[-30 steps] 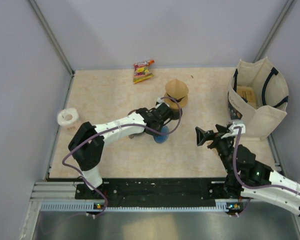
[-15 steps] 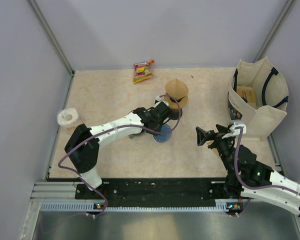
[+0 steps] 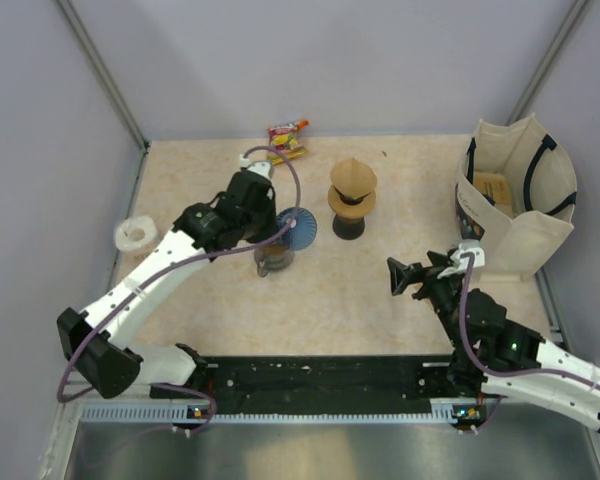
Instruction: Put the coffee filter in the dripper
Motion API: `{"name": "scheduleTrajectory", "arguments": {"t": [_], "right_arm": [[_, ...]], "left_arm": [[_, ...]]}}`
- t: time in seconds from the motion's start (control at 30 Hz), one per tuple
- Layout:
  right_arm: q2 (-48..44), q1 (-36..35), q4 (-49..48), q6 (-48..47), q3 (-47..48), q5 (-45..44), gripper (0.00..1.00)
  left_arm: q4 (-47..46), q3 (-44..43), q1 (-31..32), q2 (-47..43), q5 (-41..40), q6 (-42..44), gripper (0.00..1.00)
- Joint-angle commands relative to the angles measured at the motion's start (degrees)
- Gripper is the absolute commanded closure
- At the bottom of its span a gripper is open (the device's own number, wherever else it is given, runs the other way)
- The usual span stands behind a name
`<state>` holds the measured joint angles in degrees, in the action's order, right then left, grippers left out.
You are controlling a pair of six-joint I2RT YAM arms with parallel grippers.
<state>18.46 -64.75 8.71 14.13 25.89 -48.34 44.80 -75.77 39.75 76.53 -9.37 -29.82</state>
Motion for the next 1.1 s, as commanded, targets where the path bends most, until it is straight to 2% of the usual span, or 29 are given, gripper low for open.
{"name": "scheduleTrajectory", "arguments": {"t": [0.0,0.07,0.13,0.27,0.5,0.67,0.77,0.9,1.07], "right_arm": [[2.2,-0.6,0.3,-0.9,1.5,0.5,0.01],[3.5,-0.6,0.2,-1.2,1.9,0.3,0.01],[5.2,-0.6,0.9,-0.3,2.3,-1.1,0.02],[9.1,-0.6,3.4,1.8,4.1,-1.9,0.03],[13.3,-0.6,1.8,-0.2,3.3,-1.1,0.02],[12.5,-0.6,1.6,-0.9,2.6,-1.4,0.02],[11.4,-0.6,1.3,-0.9,2.1,-1.4,0.02],[9.8,-0.6,1.3,-0.9,1.5,-1.2,0.02],[8.8,-0.6,1.0,-1.3,0.7,-1.5,0.02]], "left_arm": [[3.4,-0.8,-6.3,-4.9,5.2,-3.6,1.00],[4.1,-0.8,-8.9,-5.3,7.9,-3.9,1.00],[5.0,-1.3,-12.0,-4.4,14.0,-4.8,1.00],[9.0,-3.9,-17.2,0.4,21.3,-5.9,1.00],[13.3,-9.5,-20.7,6.0,22.0,-5.8,1.00],[18.3,-14.0,-22.0,10.1,23.1,-4.6,1.00],[17.7,-13.7,-22.4,11.0,25.7,-4.2,1.00],[19.9,-14.5,-23.7,12.7,23.9,-3.9,1.00],[16.7,-12.8,-25.2,12.8,27.0,-3.8,1.00]]}}
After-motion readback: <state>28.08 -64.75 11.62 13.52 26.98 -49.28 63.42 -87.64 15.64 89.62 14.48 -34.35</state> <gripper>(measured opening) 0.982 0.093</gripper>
